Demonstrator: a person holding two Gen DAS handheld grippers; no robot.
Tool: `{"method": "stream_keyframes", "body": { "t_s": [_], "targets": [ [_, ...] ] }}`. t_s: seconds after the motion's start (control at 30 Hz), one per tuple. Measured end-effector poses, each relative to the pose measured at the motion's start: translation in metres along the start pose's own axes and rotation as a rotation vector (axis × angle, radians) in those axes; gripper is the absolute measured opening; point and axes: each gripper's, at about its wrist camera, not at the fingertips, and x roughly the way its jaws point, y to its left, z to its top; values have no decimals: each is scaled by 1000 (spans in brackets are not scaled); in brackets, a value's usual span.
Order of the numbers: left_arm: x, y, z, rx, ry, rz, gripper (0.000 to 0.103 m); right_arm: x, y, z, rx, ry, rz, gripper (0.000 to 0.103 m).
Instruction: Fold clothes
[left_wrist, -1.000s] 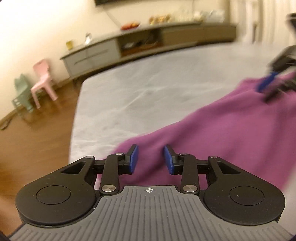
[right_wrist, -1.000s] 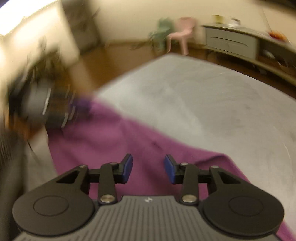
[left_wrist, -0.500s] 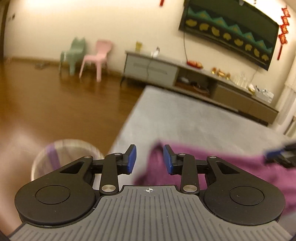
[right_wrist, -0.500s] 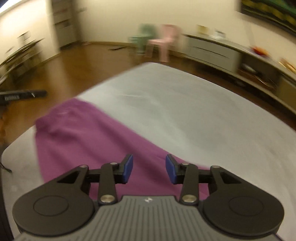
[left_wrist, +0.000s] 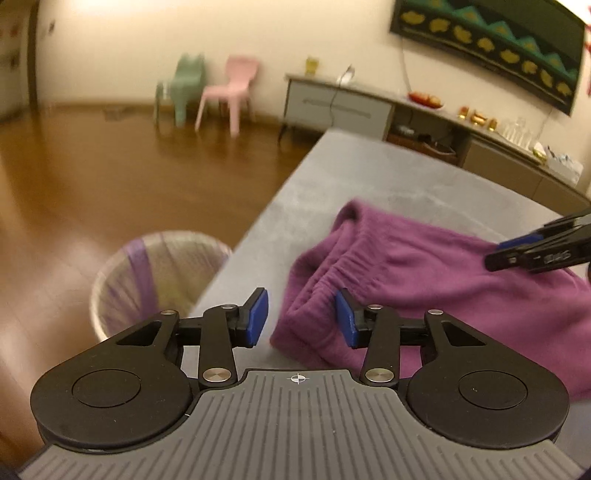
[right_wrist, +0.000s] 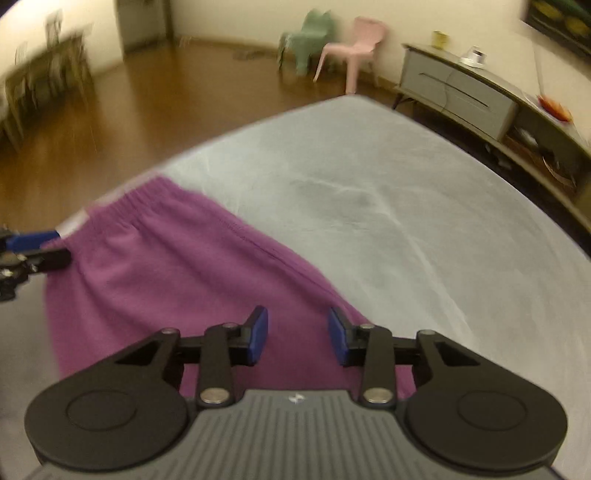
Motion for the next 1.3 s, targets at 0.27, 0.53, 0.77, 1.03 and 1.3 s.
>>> {"method": "stream_keyframes", "body": {
  "t_s": [0.27, 0.53, 0.77, 1.03, 1.3],
  "targets": [
    [2, -112, 42, 182, 36, -271, 36, -34, -28, -36, 59, 25, -156, 39],
    [69, -170, 35, 211, 232, -229, 36, -72, -55, -68, 102, 7, -196, 42],
    [90, -168, 31, 205, 257, -139, 39, -111, -115, -146, 153, 17, -187, 58],
    [108, -177, 38, 210, 289, -69, 52, -185, -200, -241, 244, -51, -200, 54],
    [117, -173, 43, 199, 320, -42, 63, -240, -260, -313, 289, -46, -245, 59]
  ]
}}
